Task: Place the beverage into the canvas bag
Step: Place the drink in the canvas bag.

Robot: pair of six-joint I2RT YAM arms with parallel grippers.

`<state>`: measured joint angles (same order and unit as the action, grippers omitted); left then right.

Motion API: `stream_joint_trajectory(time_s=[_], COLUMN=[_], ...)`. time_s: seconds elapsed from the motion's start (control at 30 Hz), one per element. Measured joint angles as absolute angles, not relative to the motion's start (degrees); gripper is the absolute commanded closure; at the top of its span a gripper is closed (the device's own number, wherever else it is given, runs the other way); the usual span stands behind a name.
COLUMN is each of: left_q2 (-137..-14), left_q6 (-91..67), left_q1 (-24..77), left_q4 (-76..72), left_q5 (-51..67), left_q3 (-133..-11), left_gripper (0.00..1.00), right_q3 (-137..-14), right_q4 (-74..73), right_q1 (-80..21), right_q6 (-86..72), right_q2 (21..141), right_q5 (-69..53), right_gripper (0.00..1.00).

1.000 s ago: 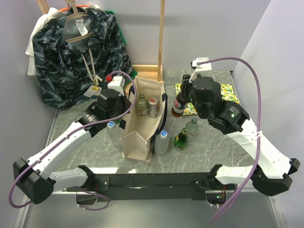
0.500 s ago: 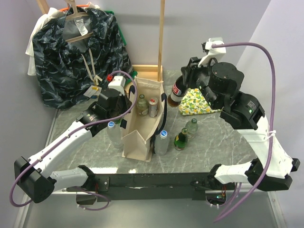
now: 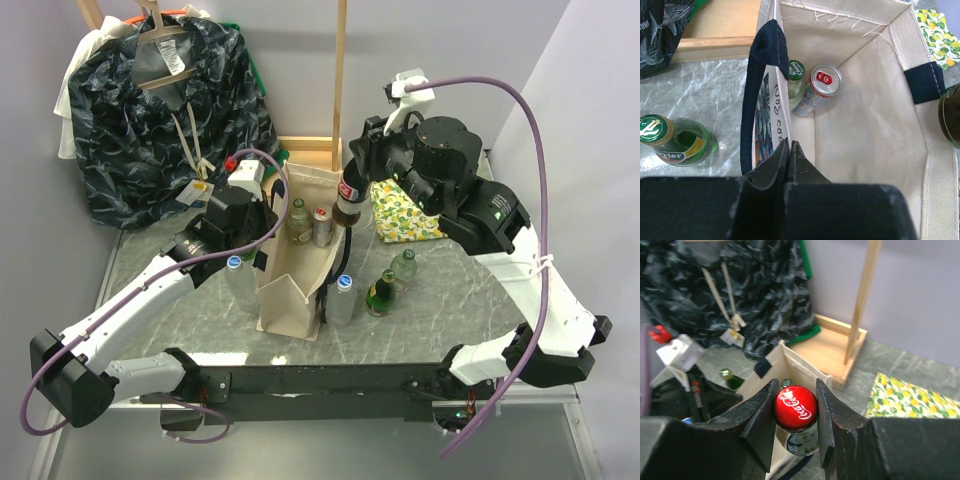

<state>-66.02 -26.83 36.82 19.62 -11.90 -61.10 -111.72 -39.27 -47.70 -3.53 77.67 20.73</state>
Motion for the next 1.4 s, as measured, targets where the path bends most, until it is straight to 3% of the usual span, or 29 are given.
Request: stream_joint_trajectory(time_s=[0.9, 1.4], left_q2=[-66.0, -65.8], left_q6=[-26.9, -27.3], left_q1=[36.8, 36.8], left_q4=[19.9, 21.0], left_q5=[-12.9, -14.8], left_q3=[-61.1, -61.1], left_gripper=[0.99, 0.99], right_q3=[-118.3, -109.1], right_q4=[-39.9, -36.5], right_q1=[-47.7, -47.7], right_q6=[-4.8, -7.7], right_q2=[88.5, 89.0], right_q5=[9.3, 5.2], right_gripper=[1.00, 1.00])
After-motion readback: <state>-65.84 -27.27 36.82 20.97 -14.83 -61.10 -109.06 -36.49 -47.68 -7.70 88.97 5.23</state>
